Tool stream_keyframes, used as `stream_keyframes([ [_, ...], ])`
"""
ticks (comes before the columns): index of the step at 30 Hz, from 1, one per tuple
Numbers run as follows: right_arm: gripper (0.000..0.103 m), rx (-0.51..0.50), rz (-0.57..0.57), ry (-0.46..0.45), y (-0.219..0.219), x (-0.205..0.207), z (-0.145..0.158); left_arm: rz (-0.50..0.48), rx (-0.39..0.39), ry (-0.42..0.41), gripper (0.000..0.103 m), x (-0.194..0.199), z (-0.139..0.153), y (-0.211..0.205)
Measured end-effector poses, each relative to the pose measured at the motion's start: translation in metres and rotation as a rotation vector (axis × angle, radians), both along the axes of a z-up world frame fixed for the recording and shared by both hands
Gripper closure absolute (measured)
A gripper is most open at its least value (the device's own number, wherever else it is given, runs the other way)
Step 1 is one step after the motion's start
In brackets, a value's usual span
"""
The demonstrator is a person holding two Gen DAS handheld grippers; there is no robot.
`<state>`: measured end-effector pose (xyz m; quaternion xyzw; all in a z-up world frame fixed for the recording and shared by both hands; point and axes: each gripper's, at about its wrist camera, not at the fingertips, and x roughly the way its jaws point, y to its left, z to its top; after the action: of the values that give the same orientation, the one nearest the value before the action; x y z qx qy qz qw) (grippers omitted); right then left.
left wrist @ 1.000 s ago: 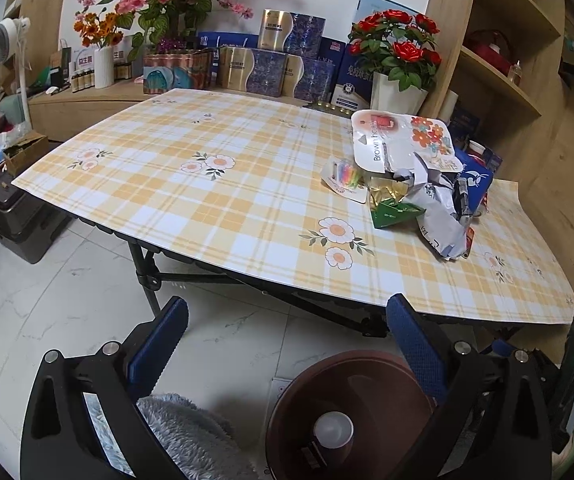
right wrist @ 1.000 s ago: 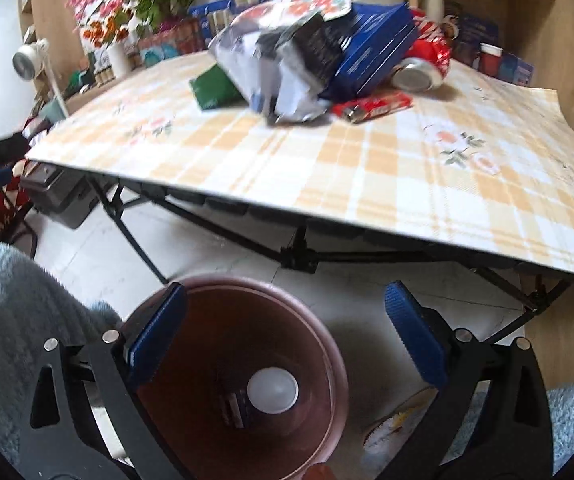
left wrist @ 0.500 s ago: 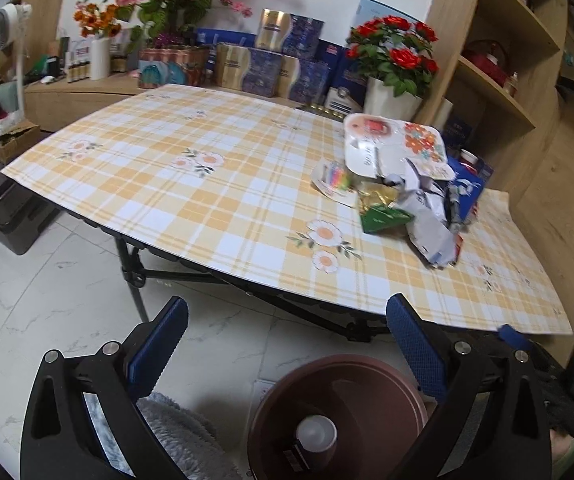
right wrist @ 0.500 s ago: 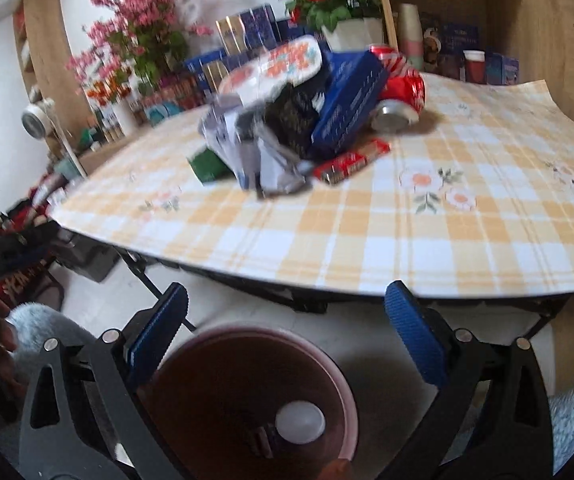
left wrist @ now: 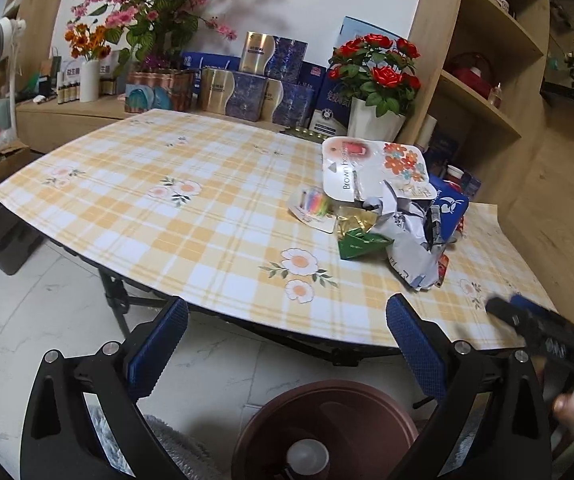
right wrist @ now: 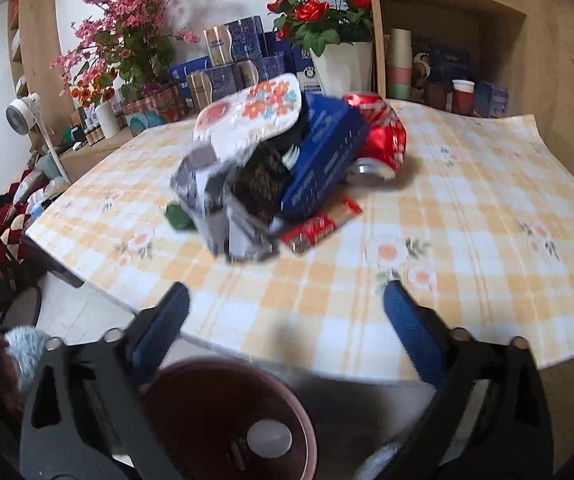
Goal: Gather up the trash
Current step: 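Move both tools back toward the trash pile on the table, then grasp the crumpled white paper with the left tool while the right tool grasps a black wrapper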
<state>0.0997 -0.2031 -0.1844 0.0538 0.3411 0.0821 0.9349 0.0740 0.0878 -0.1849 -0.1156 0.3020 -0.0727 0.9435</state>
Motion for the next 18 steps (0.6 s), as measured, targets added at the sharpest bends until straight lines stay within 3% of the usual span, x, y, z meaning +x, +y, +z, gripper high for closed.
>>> stream_keyframes([
  [4, 0.028, 0.067, -0.001, 0.008, 0.002, 0.030, 0.012, -0.012, -0.025, 0.002, 0.010, 0.005, -0.001, -0.004],
  [7, 0.037, 0.116, -0.028, 0.015, 0.005, 0.058, 0.020, -0.027, -0.049, 0.016, 0.010, 0.011, -0.004, -0.007],
  [16, 0.043, 0.142, -0.058, 0.103, 0.027, 0.109, 0.011, -0.051, -0.083, 0.051, 0.010, 0.022, -0.011, -0.010],
  [18, 0.053, 0.144, -0.067, 0.122, 0.027, 0.113, 0.007, -0.046, -0.085, 0.055, 0.010, 0.022, -0.011, -0.009],
])
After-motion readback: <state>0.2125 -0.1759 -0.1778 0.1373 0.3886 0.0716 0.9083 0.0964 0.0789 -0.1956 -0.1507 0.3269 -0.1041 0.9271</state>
